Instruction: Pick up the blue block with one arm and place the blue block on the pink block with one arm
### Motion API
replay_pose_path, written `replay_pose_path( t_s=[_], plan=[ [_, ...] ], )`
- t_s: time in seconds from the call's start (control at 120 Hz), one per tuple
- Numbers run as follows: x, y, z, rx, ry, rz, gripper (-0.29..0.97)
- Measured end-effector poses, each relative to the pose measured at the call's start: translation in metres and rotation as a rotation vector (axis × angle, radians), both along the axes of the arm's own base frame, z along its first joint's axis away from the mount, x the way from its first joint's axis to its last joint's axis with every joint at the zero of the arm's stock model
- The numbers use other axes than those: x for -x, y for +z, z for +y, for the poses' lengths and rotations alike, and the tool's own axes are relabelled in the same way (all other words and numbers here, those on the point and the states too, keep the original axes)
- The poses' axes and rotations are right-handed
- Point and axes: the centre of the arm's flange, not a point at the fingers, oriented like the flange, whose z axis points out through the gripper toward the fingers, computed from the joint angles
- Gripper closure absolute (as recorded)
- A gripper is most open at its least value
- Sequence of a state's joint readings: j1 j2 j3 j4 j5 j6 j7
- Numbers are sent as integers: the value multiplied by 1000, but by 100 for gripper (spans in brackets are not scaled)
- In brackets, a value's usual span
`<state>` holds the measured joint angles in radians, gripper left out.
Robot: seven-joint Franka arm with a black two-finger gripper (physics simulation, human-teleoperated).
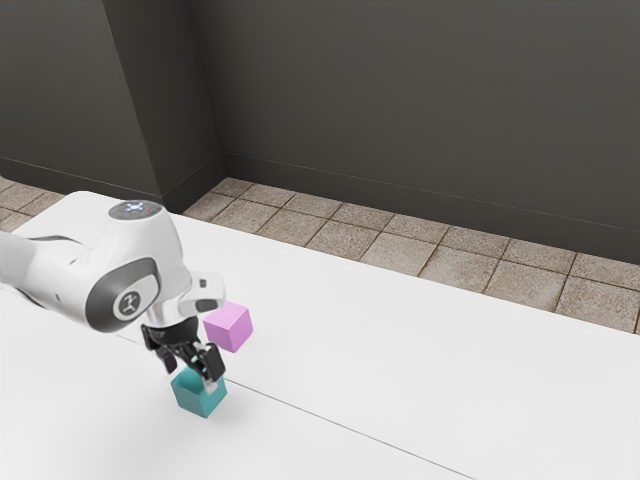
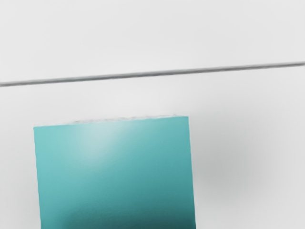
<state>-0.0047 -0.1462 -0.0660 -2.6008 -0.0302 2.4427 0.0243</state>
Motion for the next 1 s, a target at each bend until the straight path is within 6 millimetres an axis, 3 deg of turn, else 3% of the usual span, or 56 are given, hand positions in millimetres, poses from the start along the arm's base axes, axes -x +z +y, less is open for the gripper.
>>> replay_pose_path(
  t_s=[0.733,1.0],
  plan=[
    [-6,-37,1,-2,-26,23,0],
    [-11,-38,0,-17,-70,3,0]
  ],
)
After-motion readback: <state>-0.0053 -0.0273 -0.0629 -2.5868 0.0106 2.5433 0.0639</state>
